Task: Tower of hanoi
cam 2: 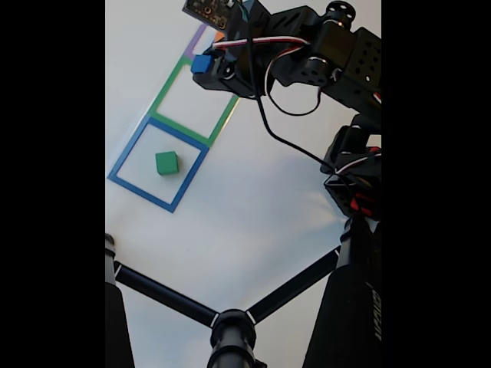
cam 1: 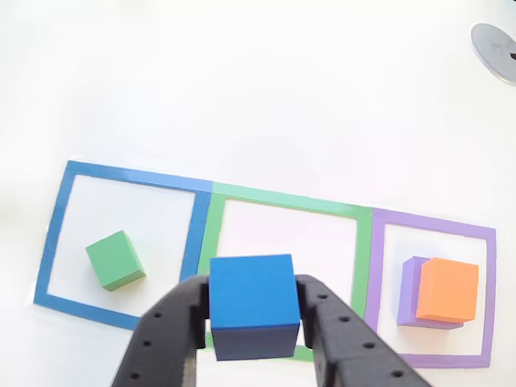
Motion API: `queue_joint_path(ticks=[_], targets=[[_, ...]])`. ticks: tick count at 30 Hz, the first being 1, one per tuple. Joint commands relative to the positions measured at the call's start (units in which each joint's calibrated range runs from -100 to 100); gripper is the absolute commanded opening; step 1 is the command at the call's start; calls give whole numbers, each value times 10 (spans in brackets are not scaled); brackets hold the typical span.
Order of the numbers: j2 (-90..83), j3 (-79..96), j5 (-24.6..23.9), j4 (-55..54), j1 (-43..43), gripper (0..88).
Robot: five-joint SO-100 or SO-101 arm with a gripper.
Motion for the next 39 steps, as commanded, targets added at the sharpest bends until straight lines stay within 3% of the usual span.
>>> queue_joint_path(ticks=[1,13,21,25,30,39], targets=[[-45,-56,0,41,-42,22],[-71,-151,-30,150,-168,21],[-66,-92,-36,126,-225,22],[-65,107,0,-65,-228,24],[-26,336,0,-383,-219,23],[205,409,0,-760,-244,25]])
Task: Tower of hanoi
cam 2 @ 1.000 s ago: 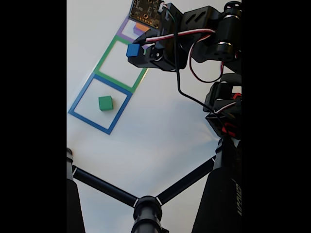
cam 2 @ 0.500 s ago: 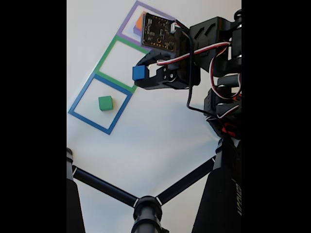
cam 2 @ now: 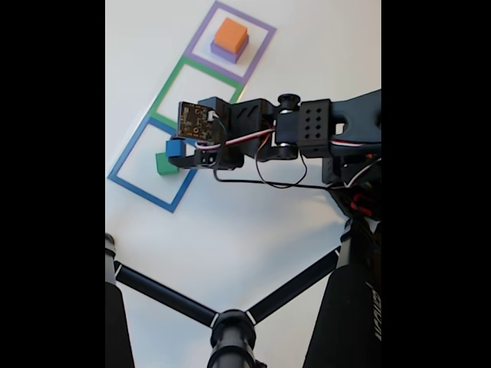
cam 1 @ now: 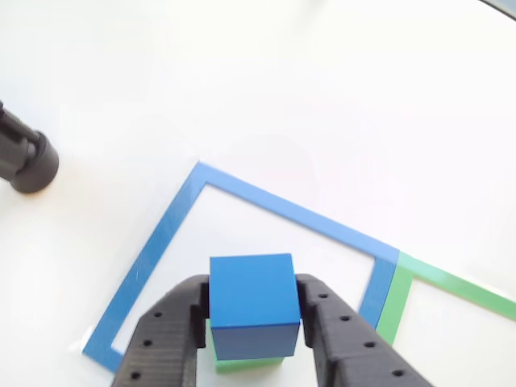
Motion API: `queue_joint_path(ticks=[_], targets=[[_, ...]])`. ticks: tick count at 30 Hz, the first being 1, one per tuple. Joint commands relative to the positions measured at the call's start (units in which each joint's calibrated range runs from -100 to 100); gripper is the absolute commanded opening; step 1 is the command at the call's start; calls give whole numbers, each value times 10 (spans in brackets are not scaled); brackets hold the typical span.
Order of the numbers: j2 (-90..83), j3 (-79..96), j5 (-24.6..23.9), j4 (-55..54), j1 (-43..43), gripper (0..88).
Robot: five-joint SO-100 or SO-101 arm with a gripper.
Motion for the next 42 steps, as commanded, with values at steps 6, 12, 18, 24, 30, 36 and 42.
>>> queue_joint_path(ticks=[6,12,18,24,30,36,42], targets=[[220,3,7,-346,-8,26],[281,18,7,-423,-10,26],[305,39,7,-452,-12,26],[339,39,7,-486,-12,27],[369,33,7,-513,-4,27],[387,13,7,-514,-2,27],[408,-11,7,-514,-2,31]])
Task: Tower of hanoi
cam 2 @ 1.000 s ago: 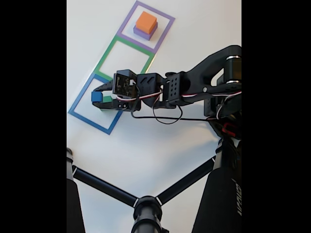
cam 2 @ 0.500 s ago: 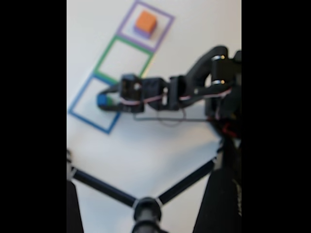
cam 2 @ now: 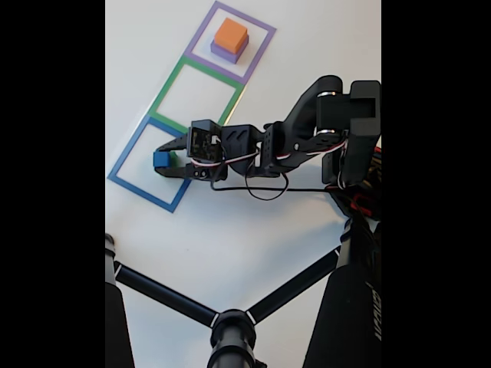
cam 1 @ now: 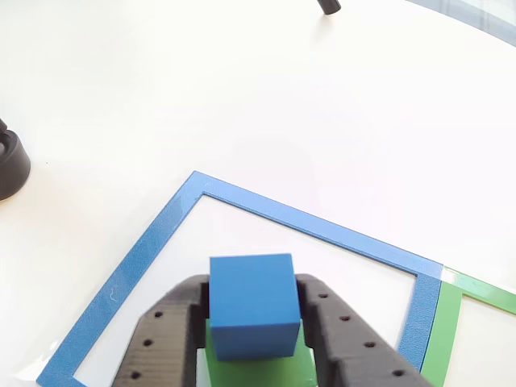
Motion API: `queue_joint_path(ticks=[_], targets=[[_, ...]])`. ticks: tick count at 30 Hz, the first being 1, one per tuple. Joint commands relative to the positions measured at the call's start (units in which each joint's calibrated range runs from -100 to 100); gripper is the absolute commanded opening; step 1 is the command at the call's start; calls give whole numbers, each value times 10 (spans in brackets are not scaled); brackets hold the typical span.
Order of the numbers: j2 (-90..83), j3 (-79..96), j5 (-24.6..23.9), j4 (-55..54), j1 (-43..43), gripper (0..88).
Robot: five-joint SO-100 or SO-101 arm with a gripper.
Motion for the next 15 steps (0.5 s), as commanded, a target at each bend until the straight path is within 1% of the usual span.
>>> queue_joint_path(ticks=[1,3,5,7,15], targets=[[1,-22,7,-13,6,37],[4,-16,7,-13,8,83],[7,-6,7,-13,12,166],[8,-2,7,-15,14,202],[-13,-1,7,-17,19,243]])
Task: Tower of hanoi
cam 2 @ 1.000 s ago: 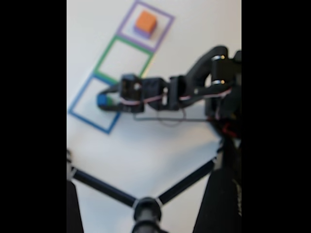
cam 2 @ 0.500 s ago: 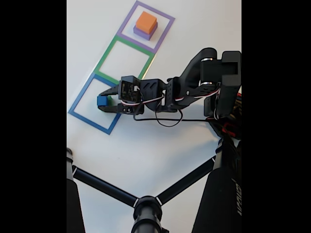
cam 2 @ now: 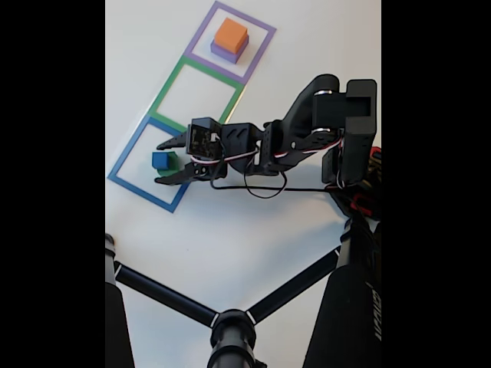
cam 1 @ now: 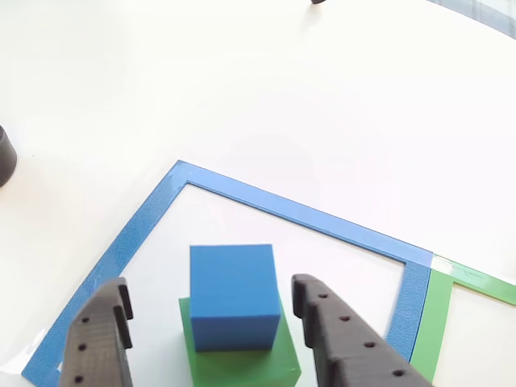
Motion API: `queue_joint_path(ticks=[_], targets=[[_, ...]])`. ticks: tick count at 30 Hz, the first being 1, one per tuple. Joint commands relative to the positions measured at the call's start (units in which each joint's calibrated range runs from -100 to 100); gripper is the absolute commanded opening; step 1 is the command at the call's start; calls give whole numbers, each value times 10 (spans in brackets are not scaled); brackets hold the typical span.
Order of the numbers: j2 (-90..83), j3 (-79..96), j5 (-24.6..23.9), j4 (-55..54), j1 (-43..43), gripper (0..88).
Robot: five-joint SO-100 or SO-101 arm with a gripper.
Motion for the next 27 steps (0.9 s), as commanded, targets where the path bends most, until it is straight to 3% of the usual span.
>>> queue_joint_path(ticks=[1,6,12,18,22,27], targets=[[-33,0,7,-12,6,245],[-112,8,7,30,11,240],[-278,0,7,202,29,216],[-507,-89,7,609,60,47],[-600,-186,7,877,91,2],[-628,-338,7,1113,146,1]])
